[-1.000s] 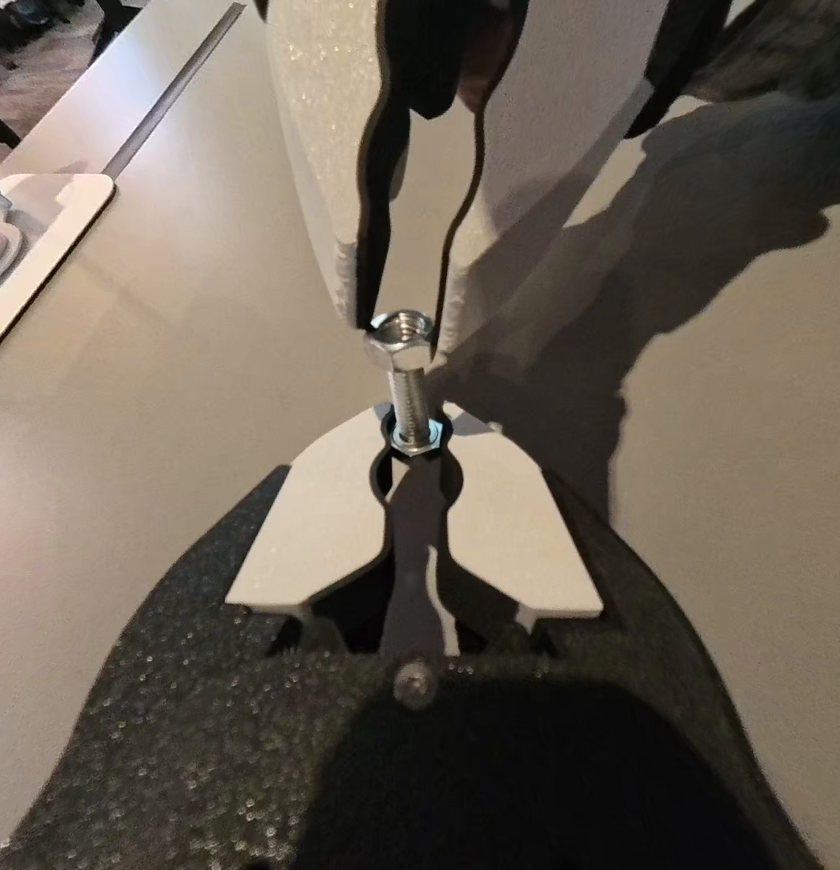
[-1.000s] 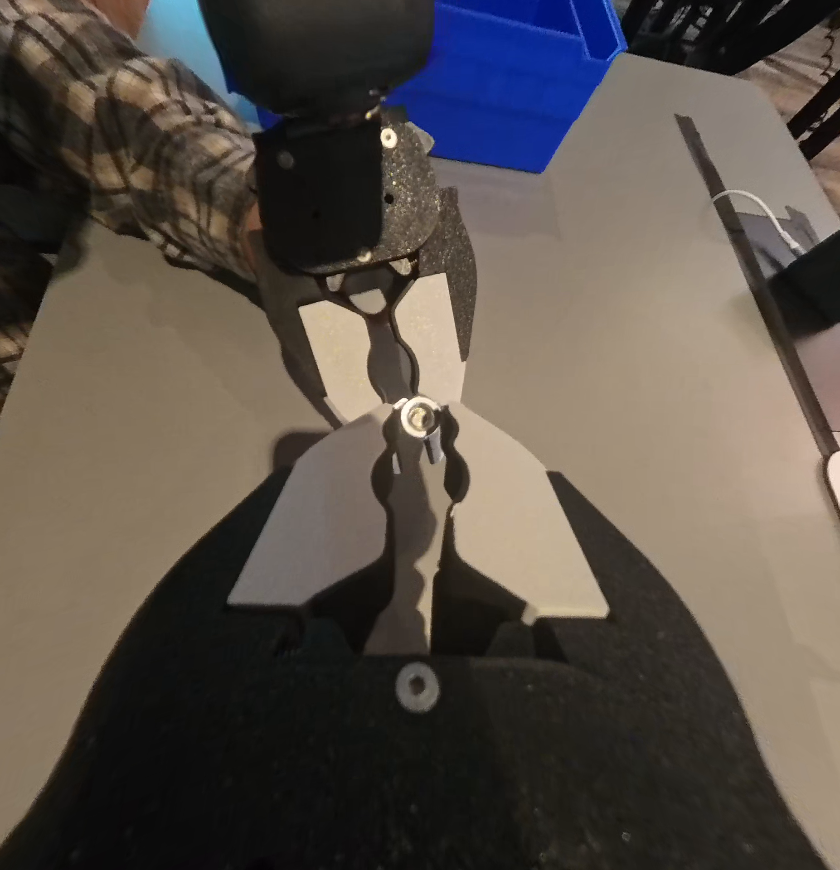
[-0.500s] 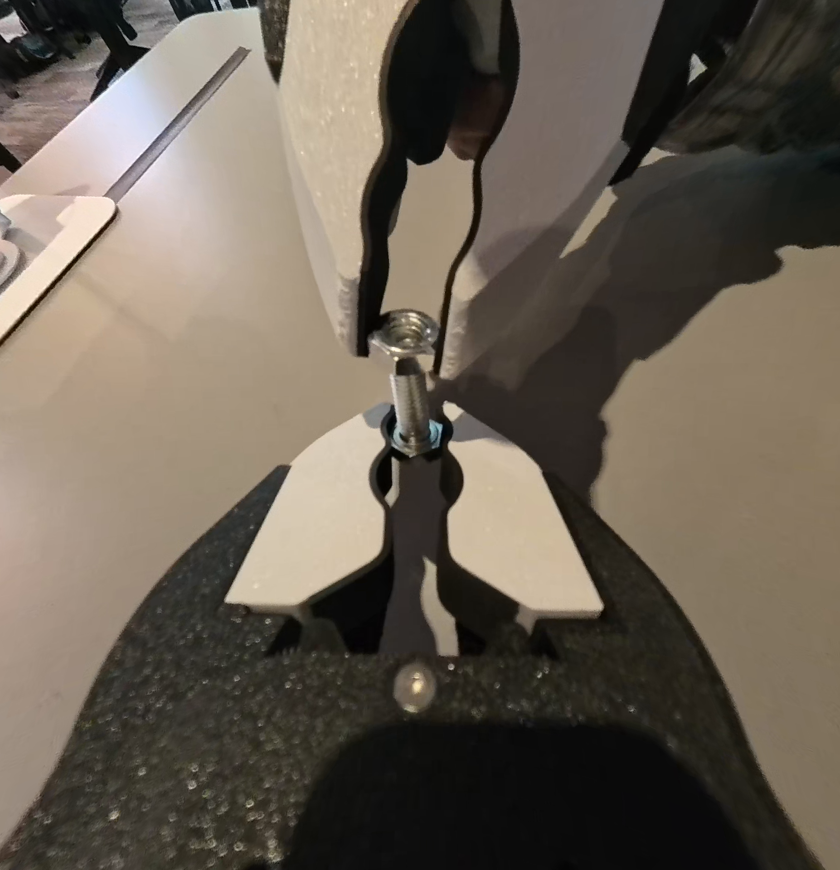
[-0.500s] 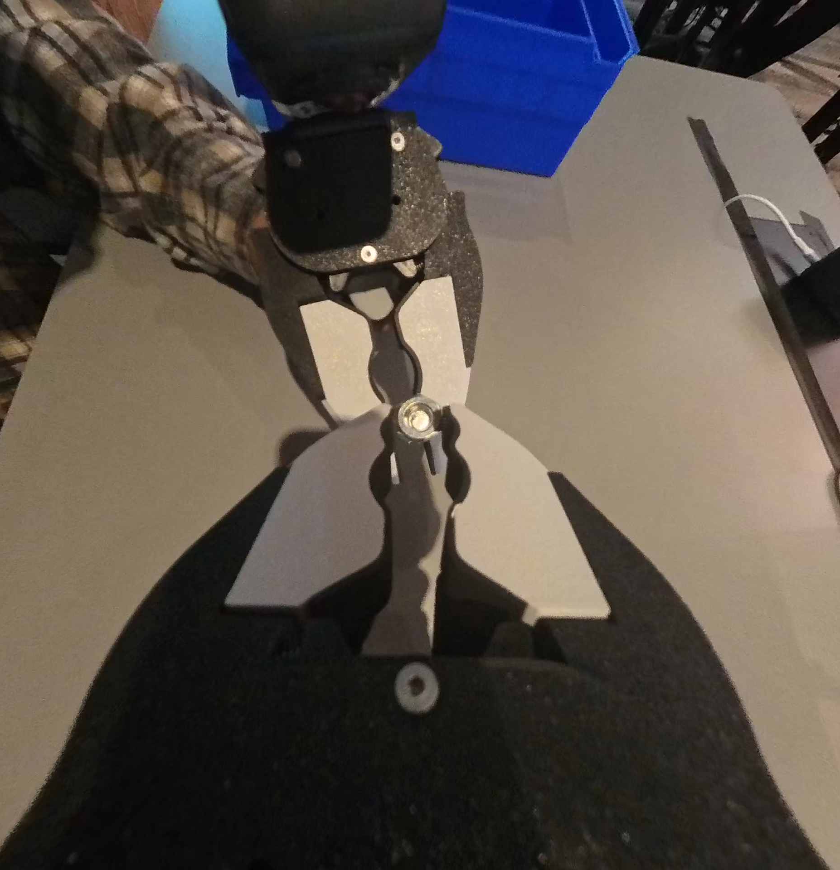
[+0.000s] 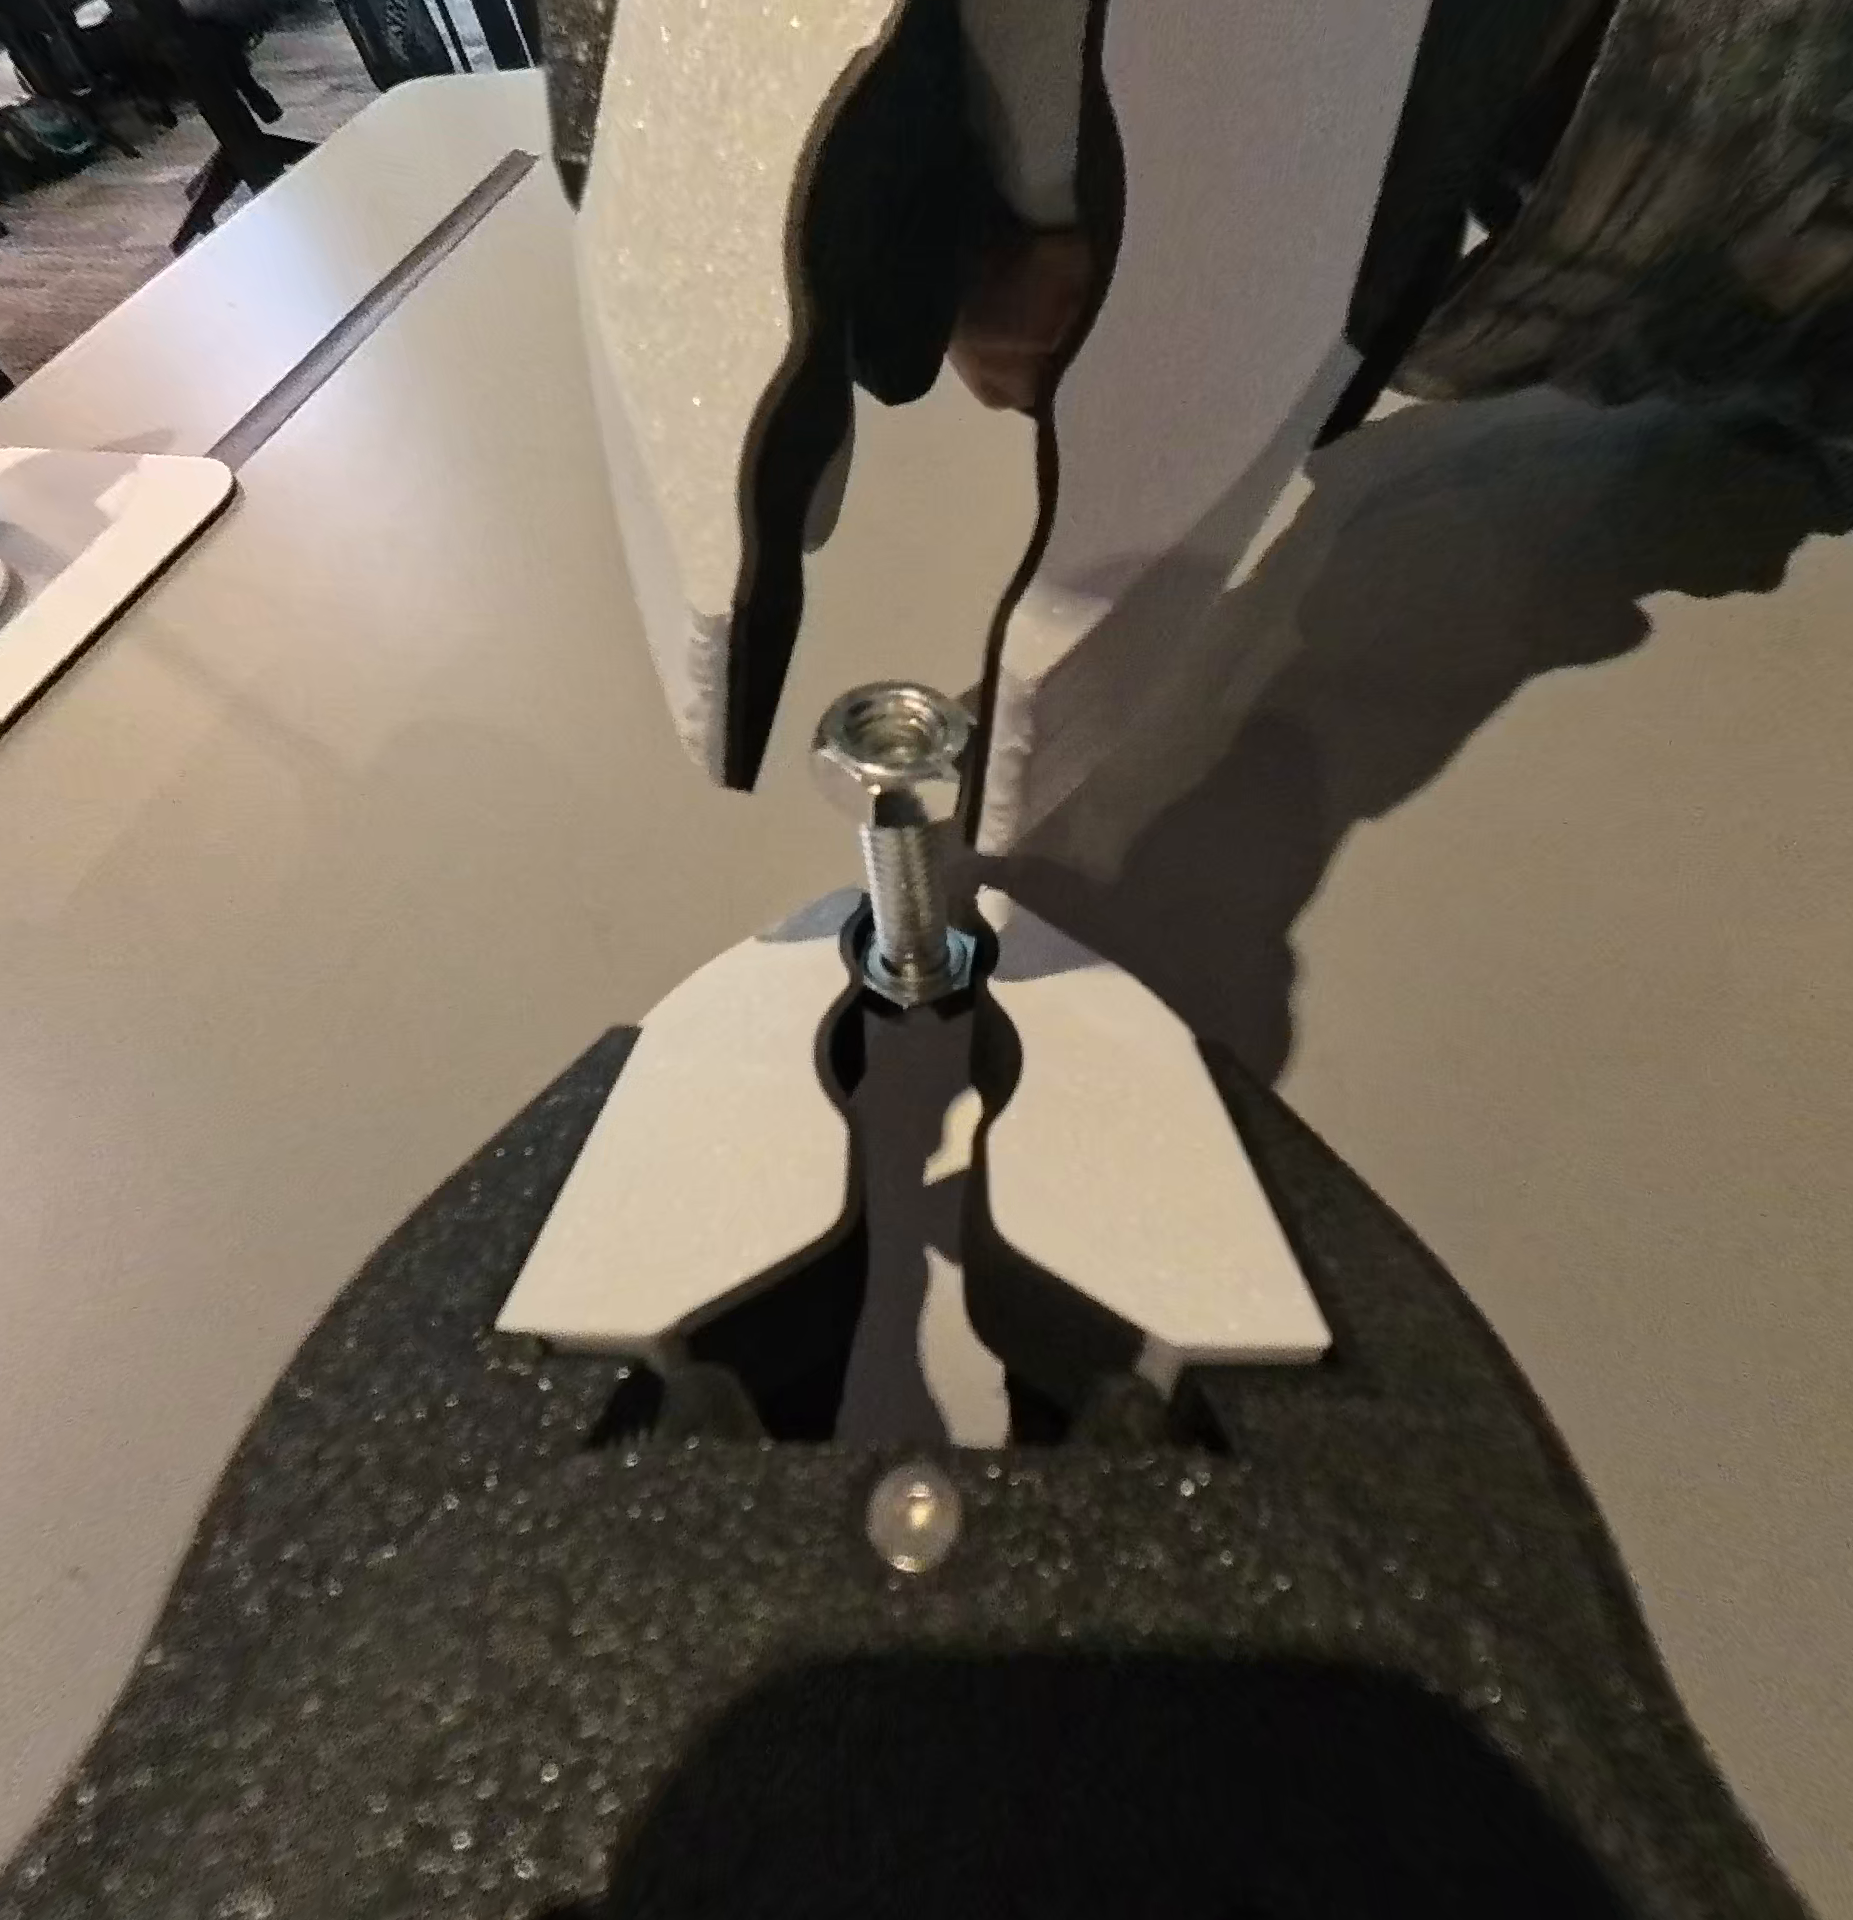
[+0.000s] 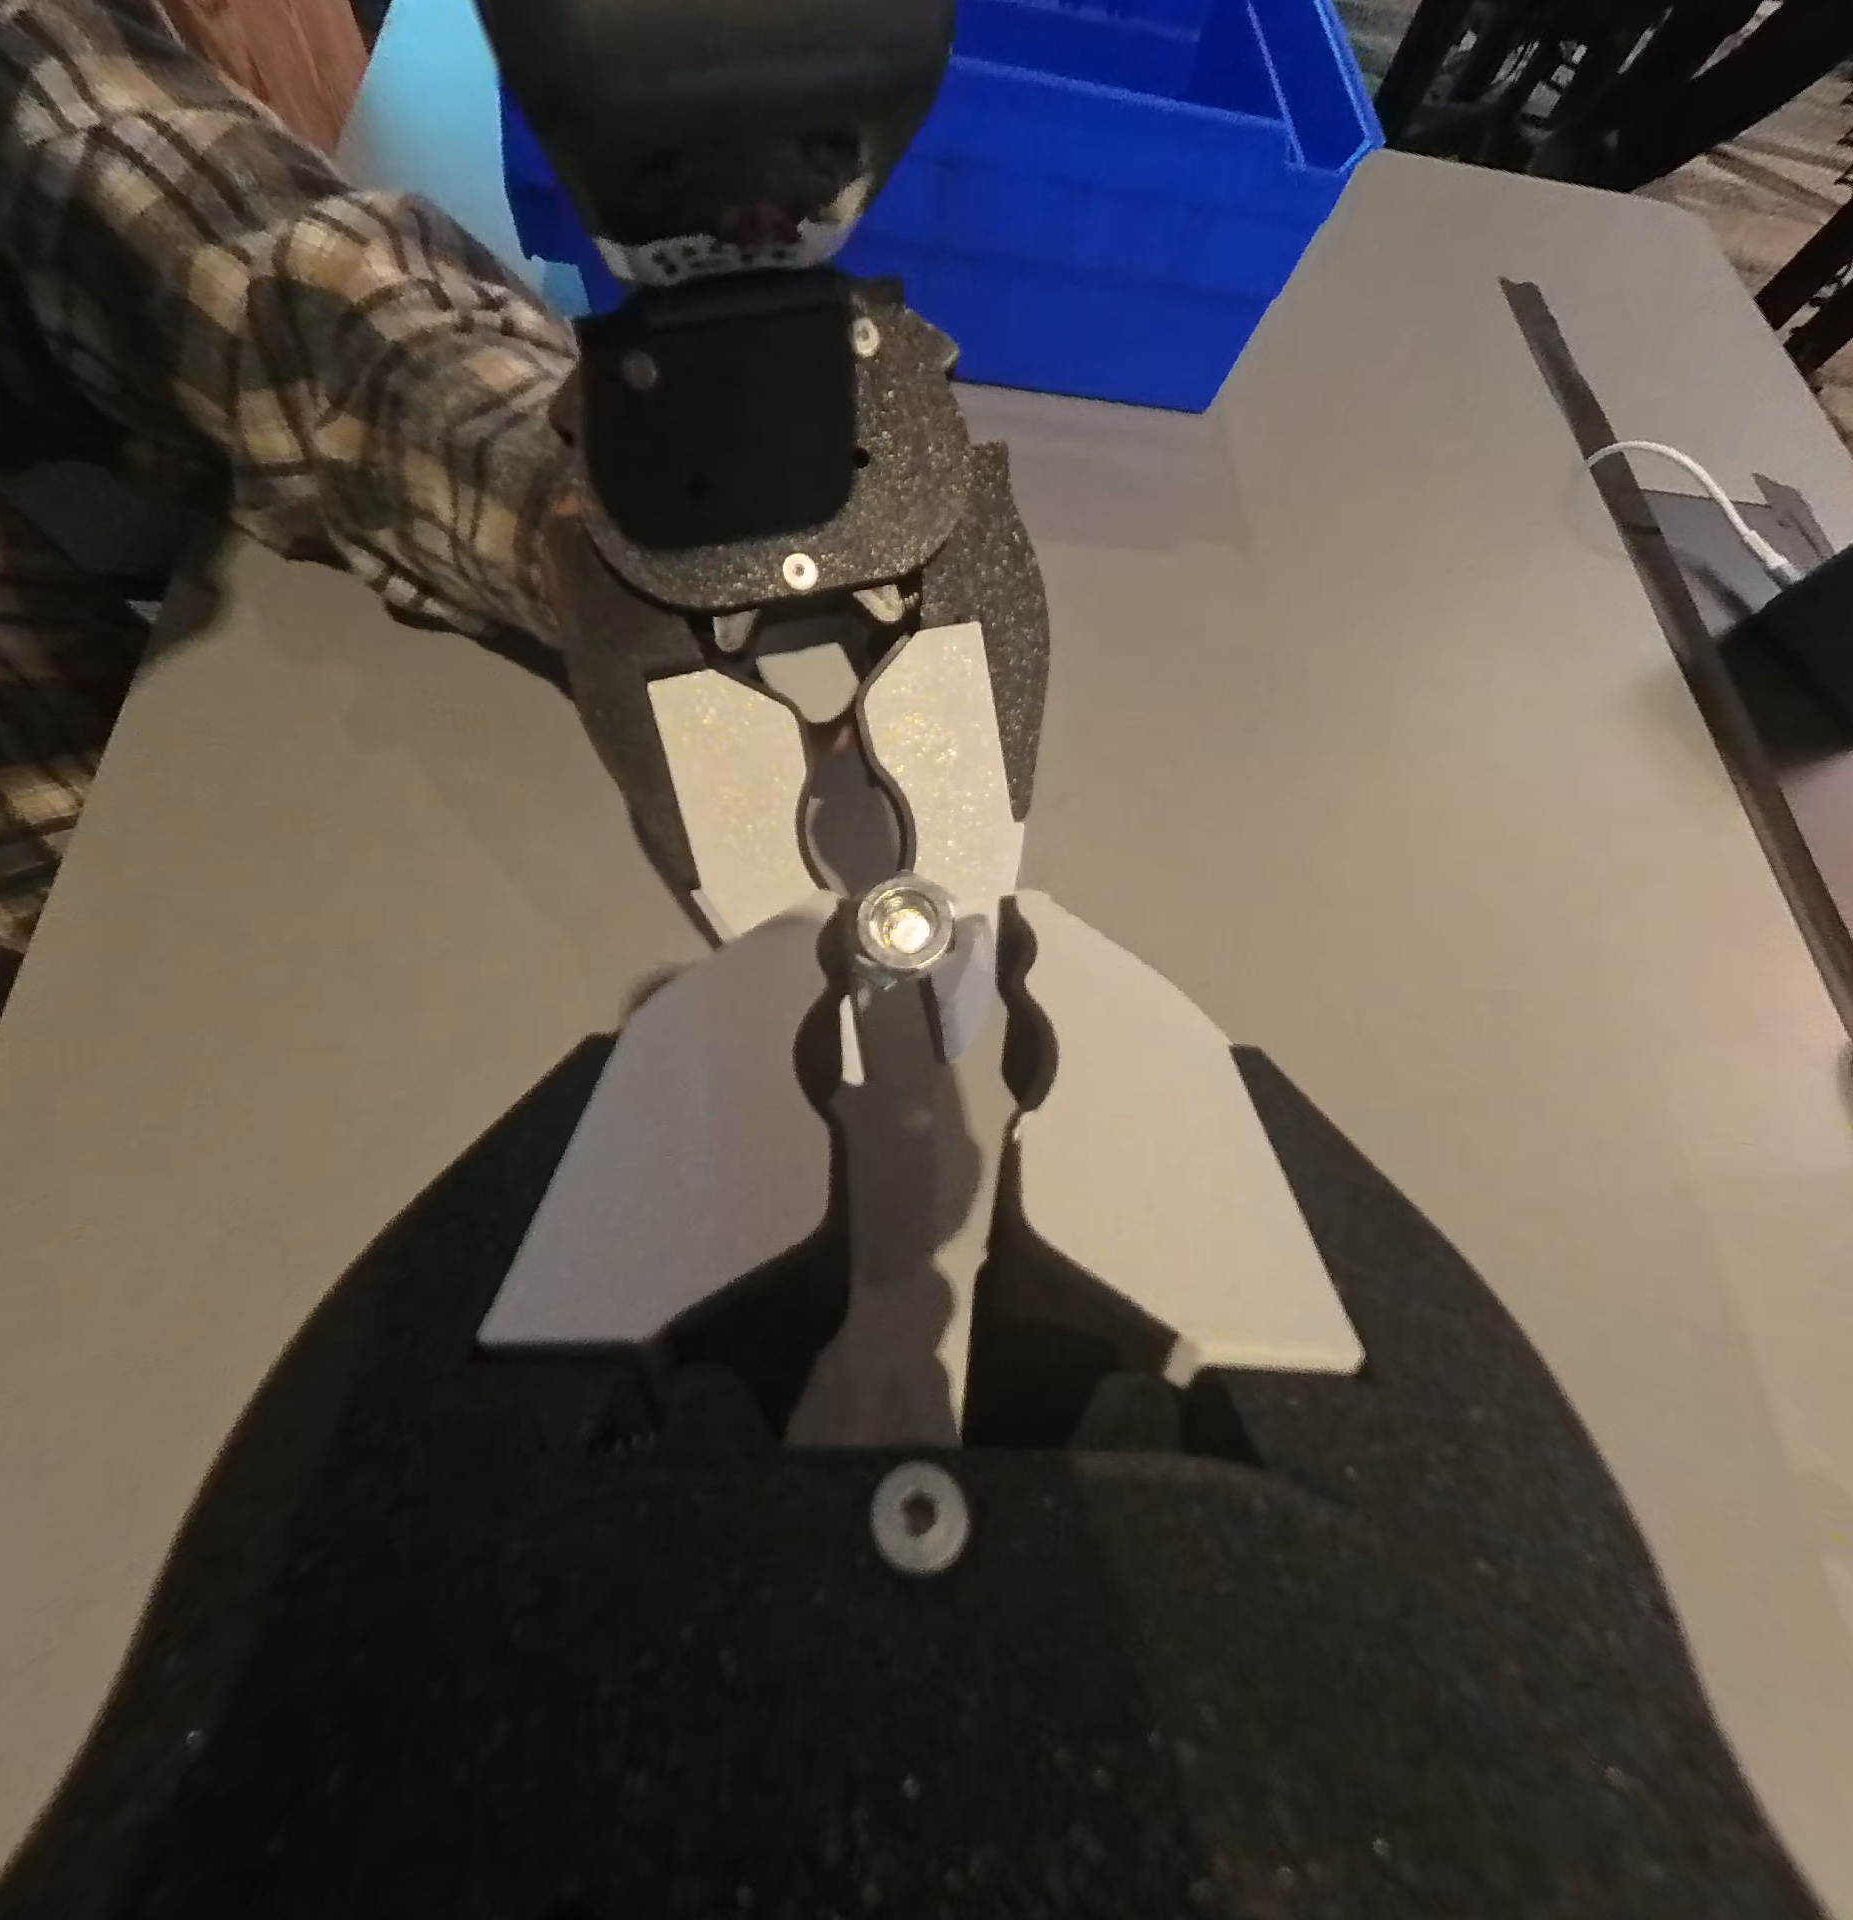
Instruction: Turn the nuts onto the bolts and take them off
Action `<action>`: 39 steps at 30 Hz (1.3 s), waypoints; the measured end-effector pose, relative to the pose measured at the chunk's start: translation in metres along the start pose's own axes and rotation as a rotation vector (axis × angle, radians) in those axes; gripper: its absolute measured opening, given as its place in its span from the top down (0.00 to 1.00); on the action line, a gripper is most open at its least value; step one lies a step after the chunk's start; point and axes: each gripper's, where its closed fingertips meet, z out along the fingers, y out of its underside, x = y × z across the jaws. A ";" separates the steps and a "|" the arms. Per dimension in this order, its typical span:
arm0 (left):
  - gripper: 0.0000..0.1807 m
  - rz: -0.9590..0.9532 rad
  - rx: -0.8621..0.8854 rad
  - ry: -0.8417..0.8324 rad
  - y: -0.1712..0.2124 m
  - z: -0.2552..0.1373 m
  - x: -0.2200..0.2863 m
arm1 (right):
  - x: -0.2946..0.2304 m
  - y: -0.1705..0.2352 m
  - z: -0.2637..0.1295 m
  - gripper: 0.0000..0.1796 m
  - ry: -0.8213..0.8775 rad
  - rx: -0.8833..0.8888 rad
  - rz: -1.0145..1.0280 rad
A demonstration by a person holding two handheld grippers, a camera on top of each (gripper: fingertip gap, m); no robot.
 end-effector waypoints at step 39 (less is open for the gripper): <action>0.92 -0.097 0.164 0.072 -0.022 -0.010 0.007 | -0.003 -0.034 -0.008 0.90 -0.061 0.599 0.118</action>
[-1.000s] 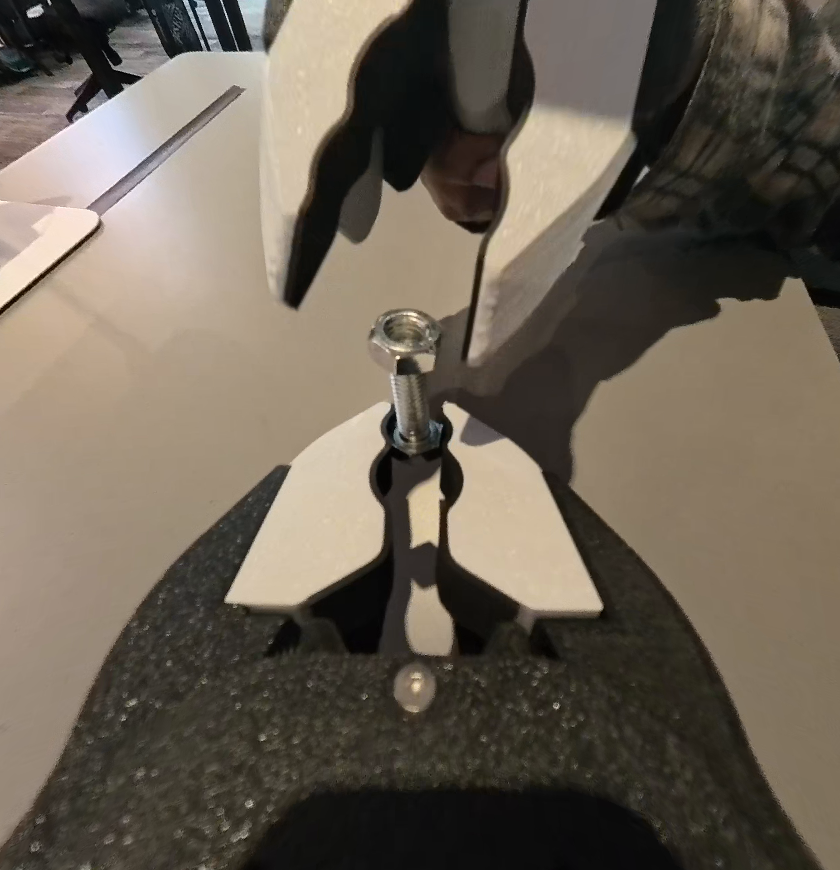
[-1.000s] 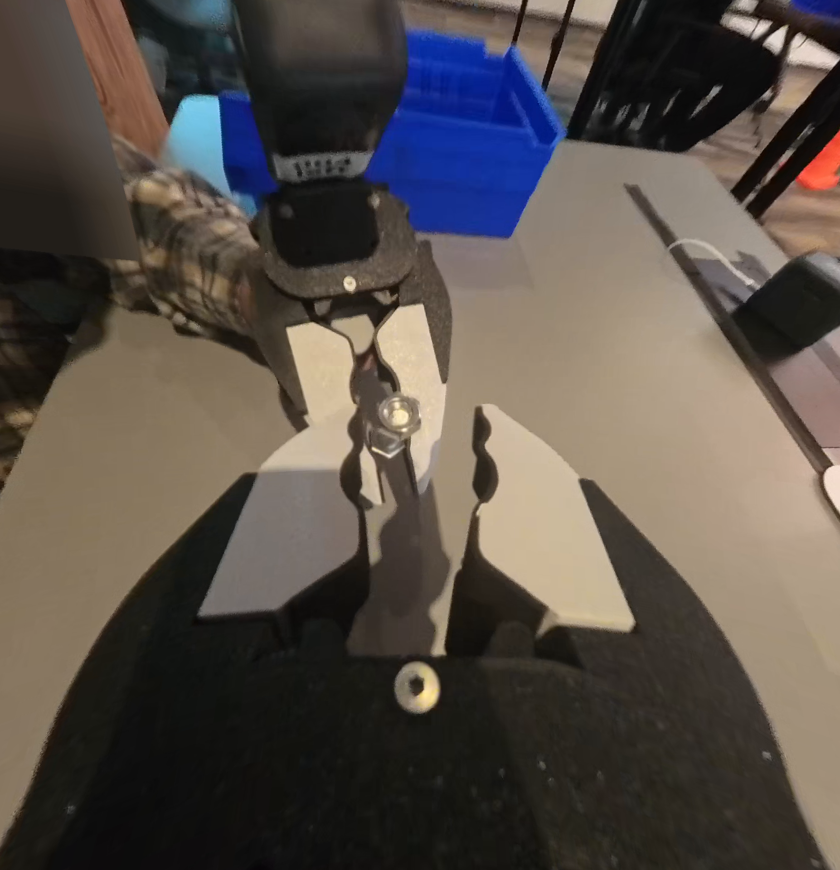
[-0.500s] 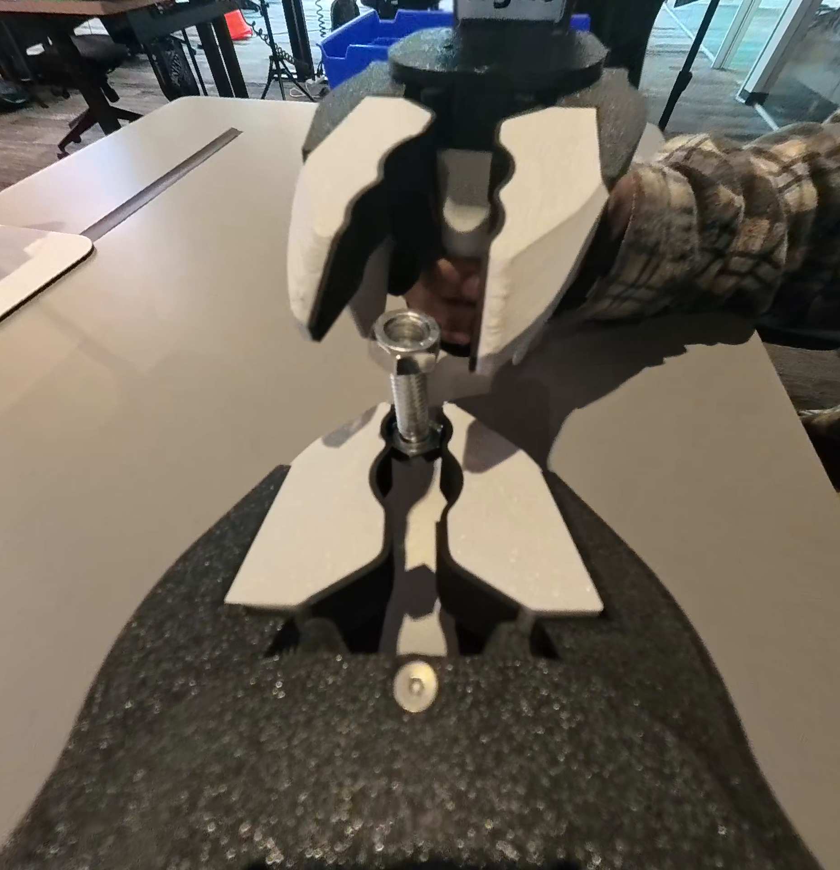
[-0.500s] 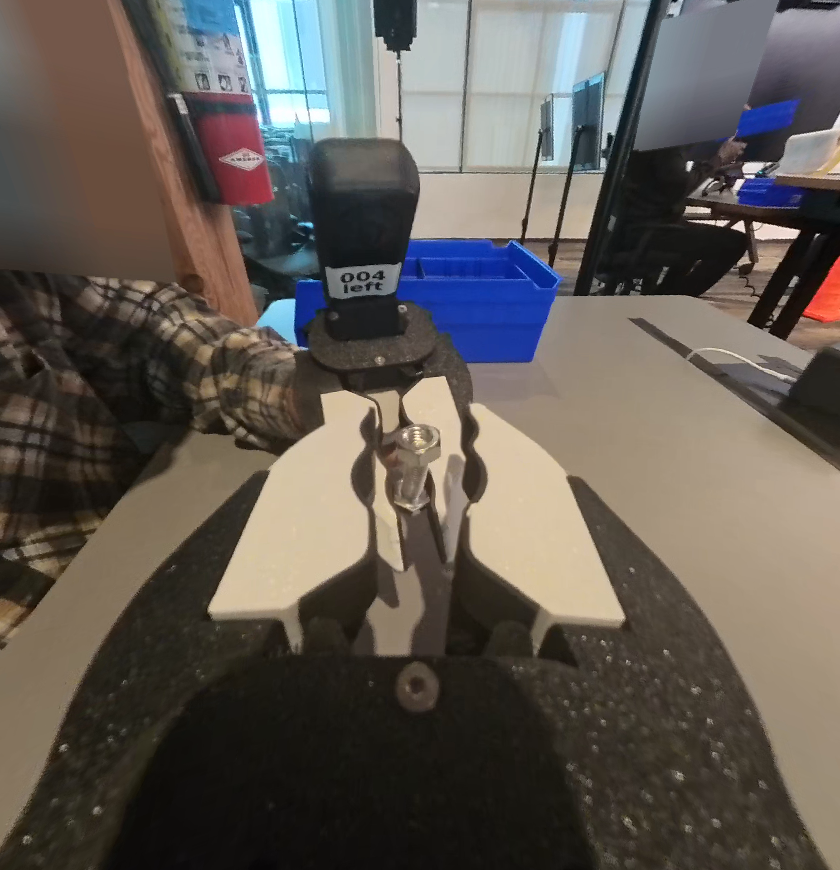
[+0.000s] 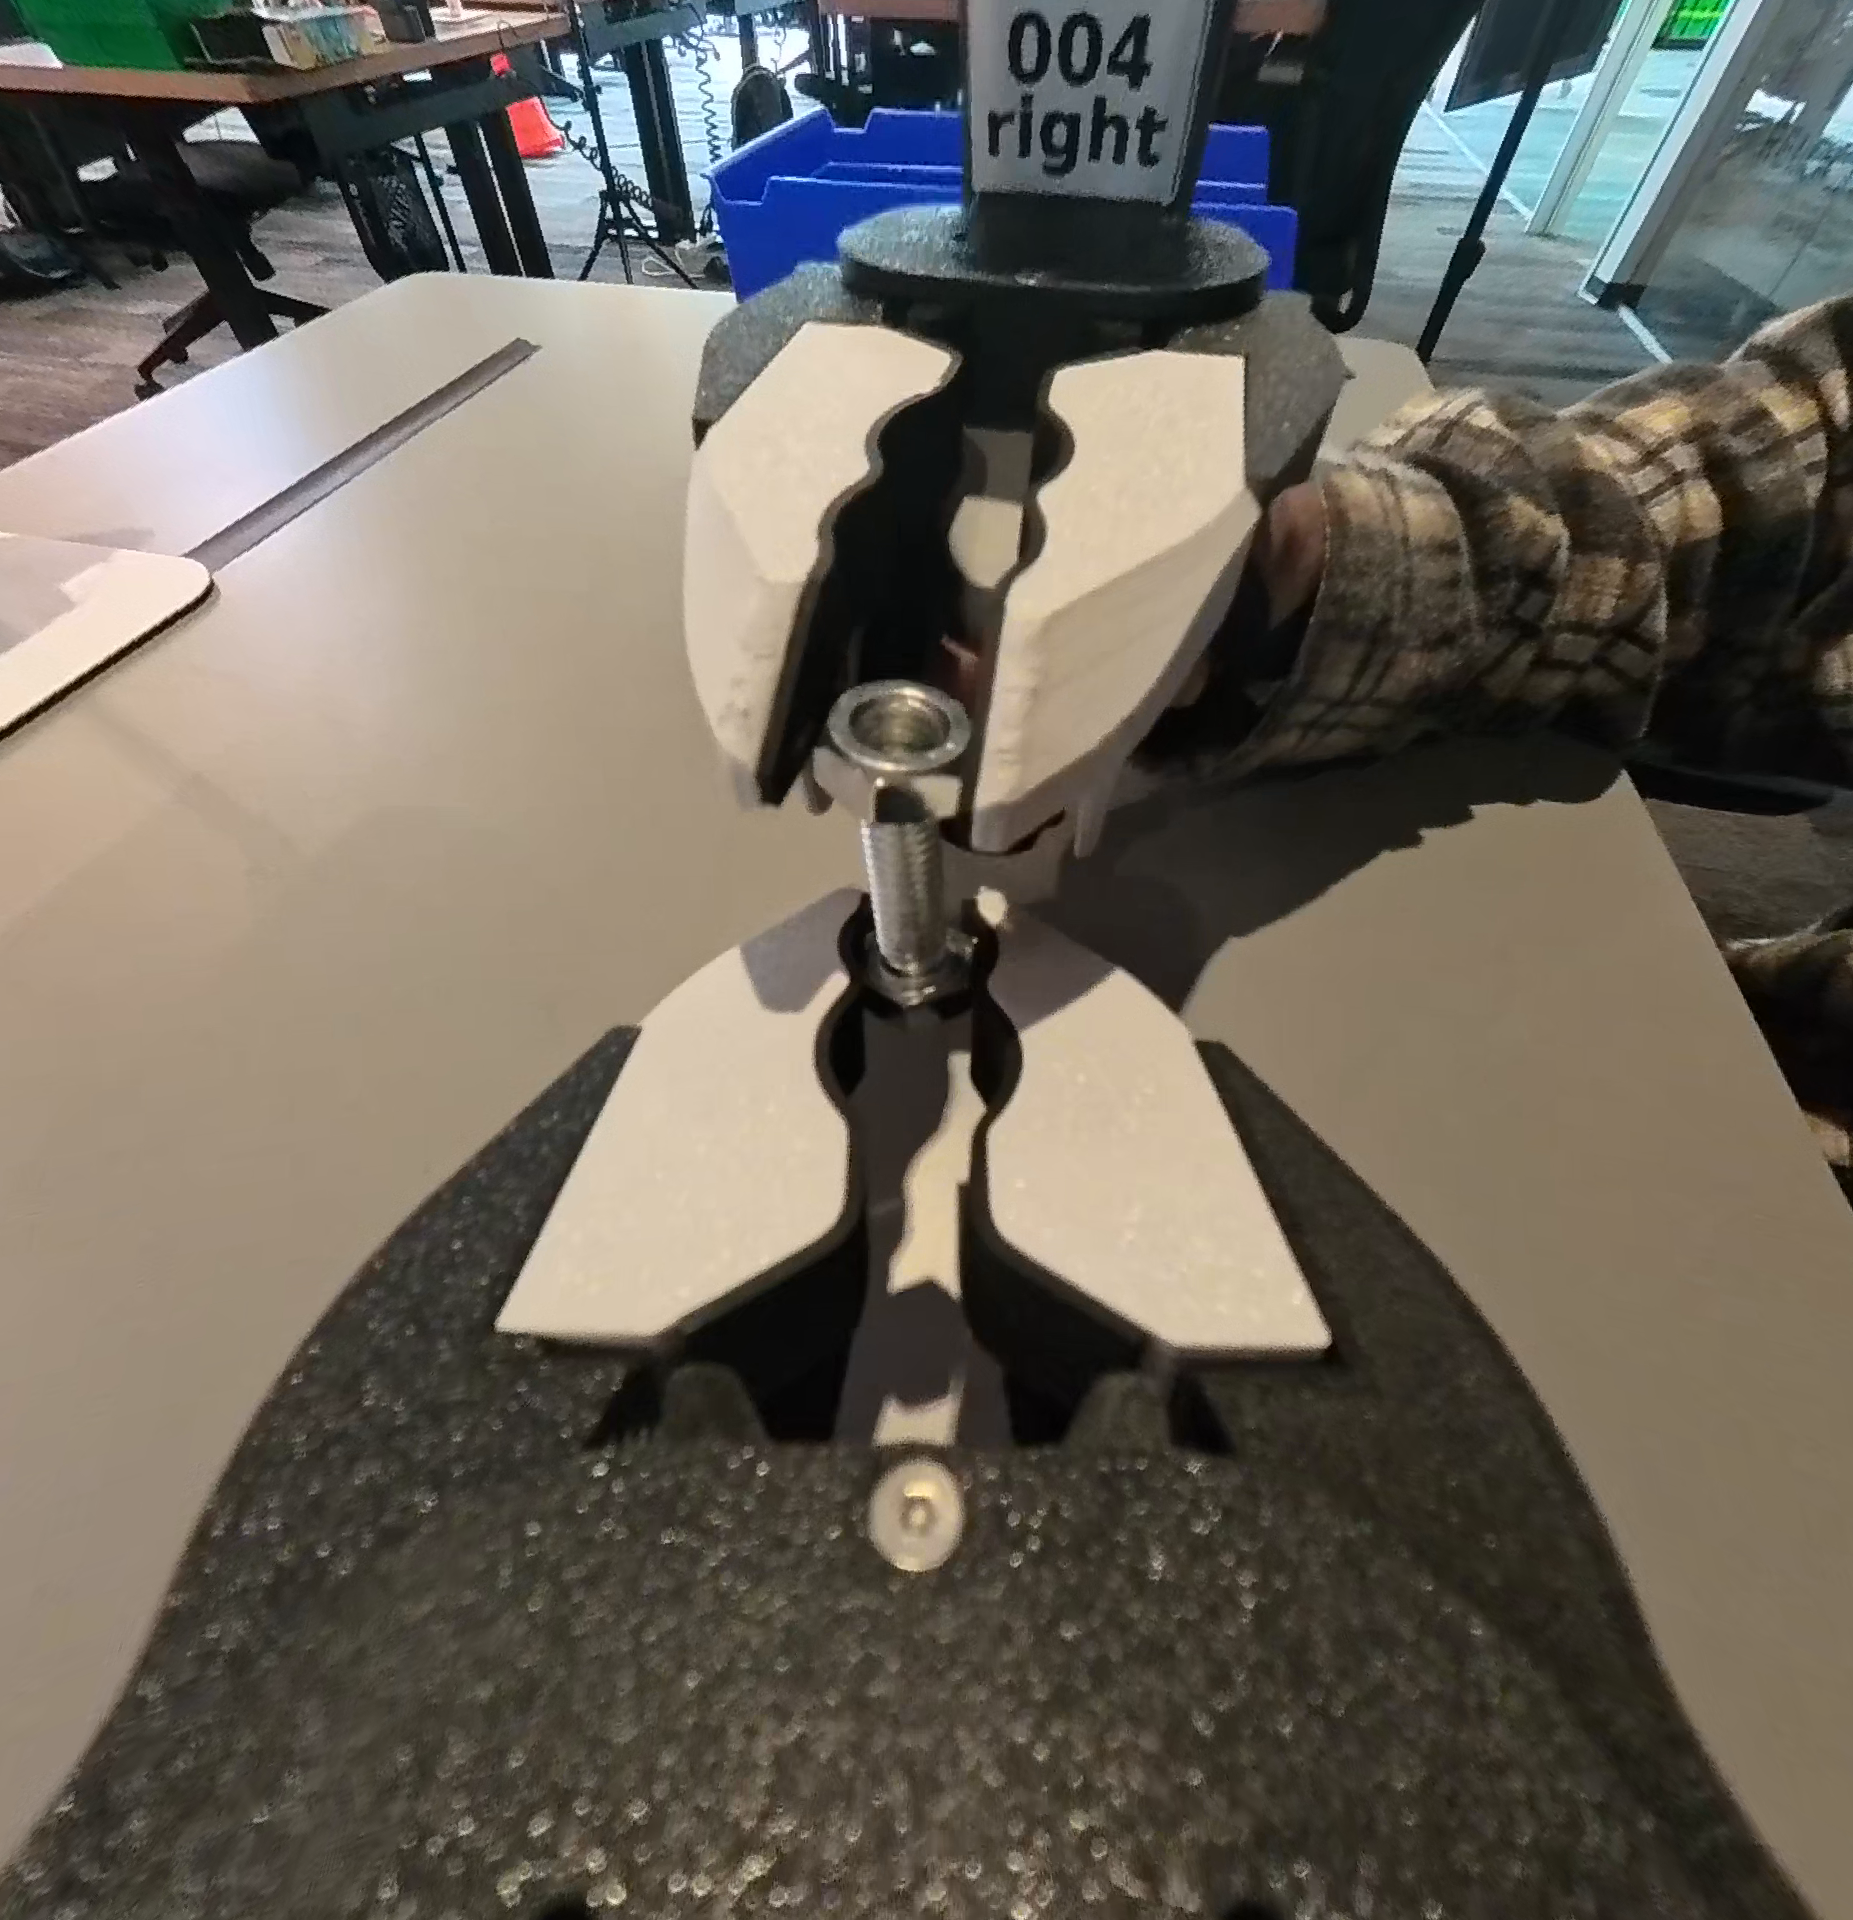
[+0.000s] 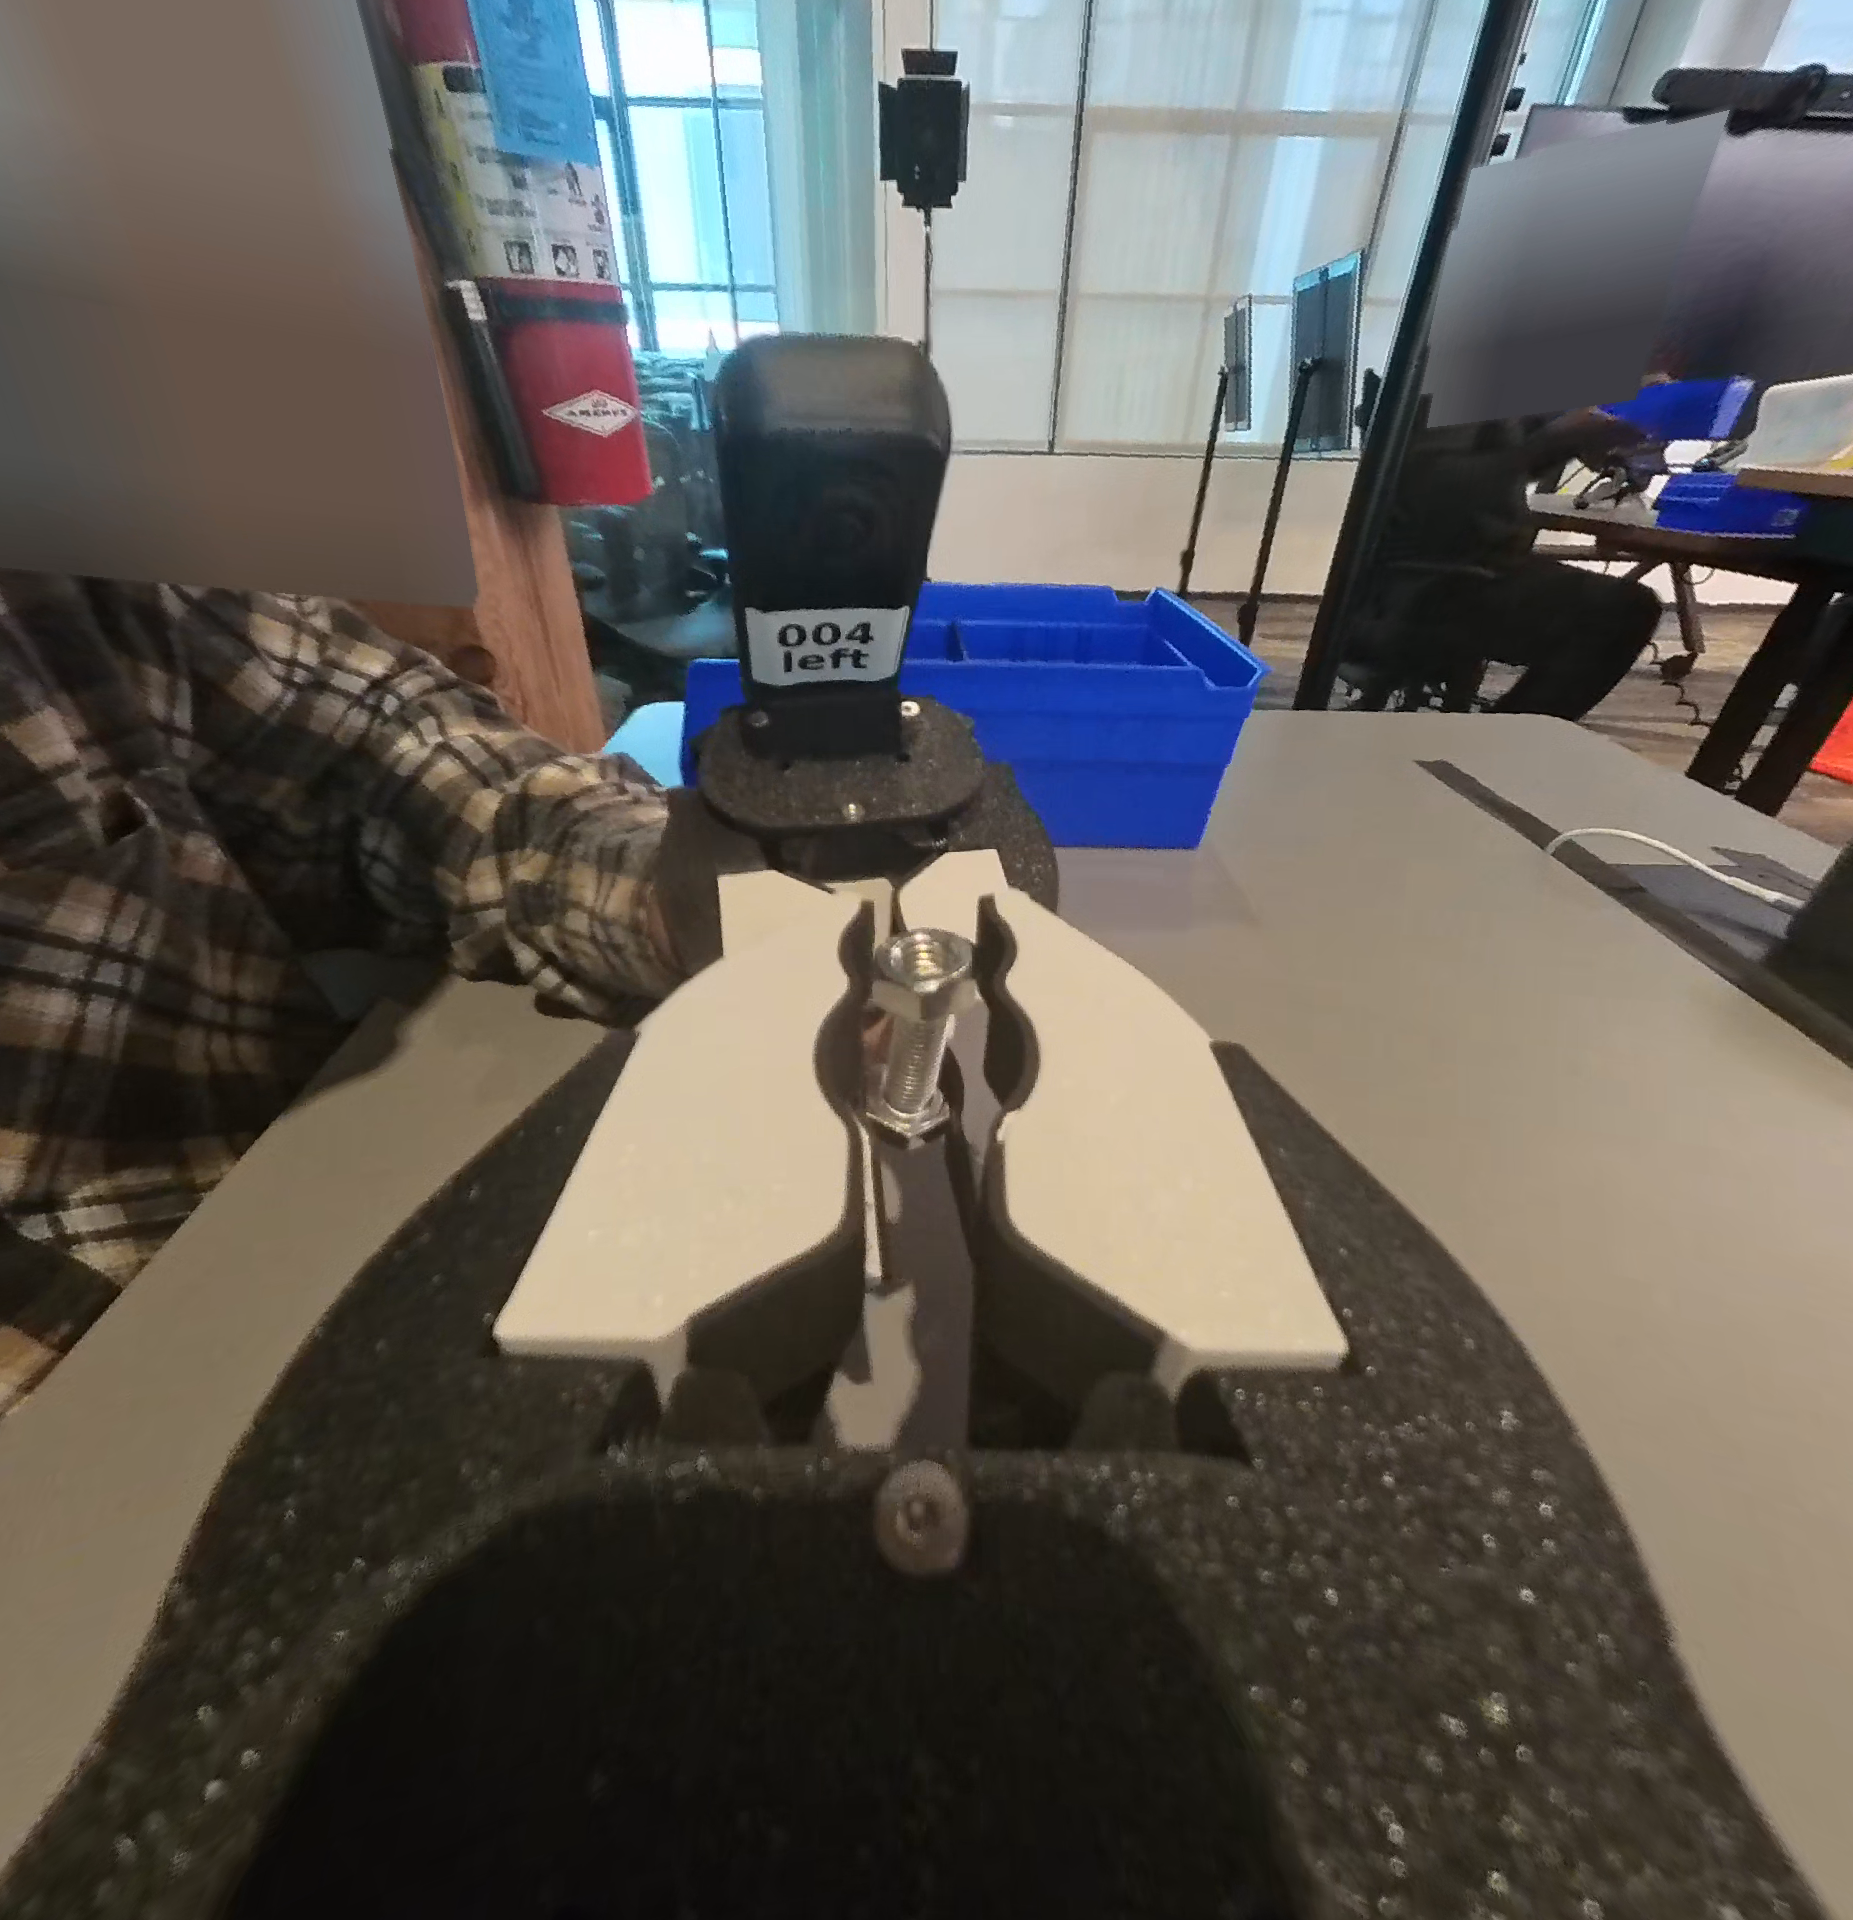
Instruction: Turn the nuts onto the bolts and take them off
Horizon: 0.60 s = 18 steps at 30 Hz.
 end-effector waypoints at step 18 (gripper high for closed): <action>0.92 0.041 0.085 0.002 -0.015 -0.002 0.010 | -0.012 -0.015 -0.003 0.90 -0.132 0.223 0.089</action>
